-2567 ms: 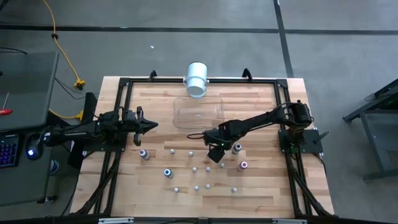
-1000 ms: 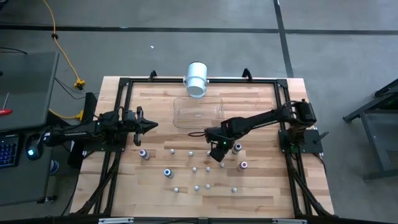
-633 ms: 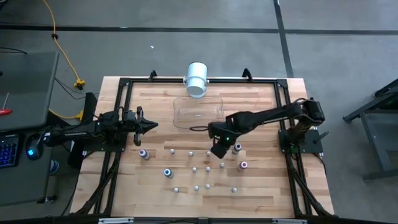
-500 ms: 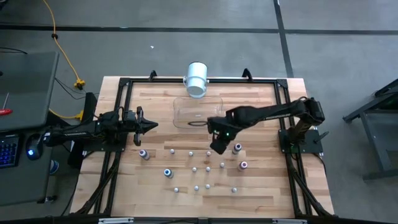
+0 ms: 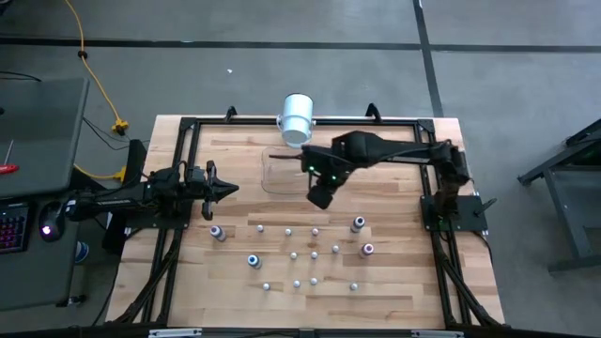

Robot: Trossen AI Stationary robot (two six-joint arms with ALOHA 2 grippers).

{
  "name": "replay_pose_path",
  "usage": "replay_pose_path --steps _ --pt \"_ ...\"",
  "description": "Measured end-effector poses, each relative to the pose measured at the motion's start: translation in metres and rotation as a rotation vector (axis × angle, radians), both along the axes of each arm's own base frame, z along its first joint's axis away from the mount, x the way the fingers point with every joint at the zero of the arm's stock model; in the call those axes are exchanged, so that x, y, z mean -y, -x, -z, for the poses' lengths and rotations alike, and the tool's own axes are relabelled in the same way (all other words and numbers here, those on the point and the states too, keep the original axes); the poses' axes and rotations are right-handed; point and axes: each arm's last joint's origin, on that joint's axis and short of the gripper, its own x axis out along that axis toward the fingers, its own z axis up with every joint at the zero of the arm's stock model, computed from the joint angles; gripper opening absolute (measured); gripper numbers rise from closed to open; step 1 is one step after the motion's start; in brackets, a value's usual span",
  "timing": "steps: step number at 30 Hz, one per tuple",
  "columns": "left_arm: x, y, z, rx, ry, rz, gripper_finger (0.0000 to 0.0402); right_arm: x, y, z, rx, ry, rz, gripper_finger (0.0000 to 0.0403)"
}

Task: Pick & Place food coloring
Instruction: Put the top right small green food coloring bottle into the transparent bin

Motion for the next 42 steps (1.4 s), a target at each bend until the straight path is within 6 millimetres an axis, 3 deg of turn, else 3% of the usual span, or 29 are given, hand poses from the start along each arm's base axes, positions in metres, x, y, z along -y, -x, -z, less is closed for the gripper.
replay_pose_path --steps 6,15,27,32,38,42 --pt "0.0 0.0 0.0 0.0 0.0 0.0 0.0001 0.02 -0.024 0.021 -0.055 0.014 -0.027 0.0054" --pt "0.0 0.0 0.0 0.0 0.0 0.0 0.0001 0.056 -0.046 0.074 -0.184 0.01 -0.018 0.0054" --pt "0.0 0.0 0.0 0.0 0.0 0.0 0.0001 0.071 -0.041 0.111 -0.285 -0.018 0.022 0.0056" --pt "0.0 0.0 0.0 -0.001 0.0 0.0 0.0001 0.072 -0.042 0.116 -0.279 -0.003 -0.028 0.0061" --pt "0.0 0.0 0.0 -0.001 0.0 0.0 0.0001 0.068 -0.041 0.116 -0.313 0.037 -0.217 0.0057" --pt "0.0 0.0 0.0 0.0 0.0 0.0 0.0001 0.071 -0.041 0.116 -0.308 0.038 -0.192 0.006"
